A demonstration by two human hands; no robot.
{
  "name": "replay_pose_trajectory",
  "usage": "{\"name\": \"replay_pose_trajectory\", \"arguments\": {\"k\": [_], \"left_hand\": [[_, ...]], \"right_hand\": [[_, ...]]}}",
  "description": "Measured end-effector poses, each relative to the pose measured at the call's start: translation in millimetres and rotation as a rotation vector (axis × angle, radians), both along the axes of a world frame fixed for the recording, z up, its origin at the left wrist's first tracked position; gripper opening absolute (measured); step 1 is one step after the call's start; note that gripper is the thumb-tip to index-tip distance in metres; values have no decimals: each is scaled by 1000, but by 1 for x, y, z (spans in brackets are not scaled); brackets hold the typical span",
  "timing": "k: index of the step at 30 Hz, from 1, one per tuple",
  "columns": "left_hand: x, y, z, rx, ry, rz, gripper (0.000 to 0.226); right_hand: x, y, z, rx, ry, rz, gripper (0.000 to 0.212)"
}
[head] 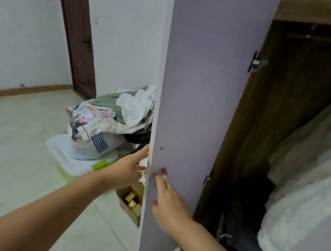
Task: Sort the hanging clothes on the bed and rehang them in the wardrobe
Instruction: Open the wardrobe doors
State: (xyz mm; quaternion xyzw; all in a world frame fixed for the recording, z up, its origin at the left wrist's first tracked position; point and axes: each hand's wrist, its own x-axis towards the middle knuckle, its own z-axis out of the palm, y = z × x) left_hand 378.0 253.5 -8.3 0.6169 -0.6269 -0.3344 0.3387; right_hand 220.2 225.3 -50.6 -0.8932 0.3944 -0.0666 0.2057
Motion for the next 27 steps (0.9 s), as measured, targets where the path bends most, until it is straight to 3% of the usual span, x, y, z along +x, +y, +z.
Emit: {"name": "replay_pose_trajectory", "arguments": {"k": [10,14,18,27], "left_hand": [[12,17,-8,88,-213,174,83],[-9,24,-1,115,-610,375,40],[-38,27,8,117,-612,301,34],[-123,-1,15,48,-594,13,36]], "right_hand": [[15,-22,-6,54,46,99,72],[-2,-17,-3,52,76,87,53],[-34,-10,10,92,126,34,31],[-145,-5,29,60,184,-173,12]]}}
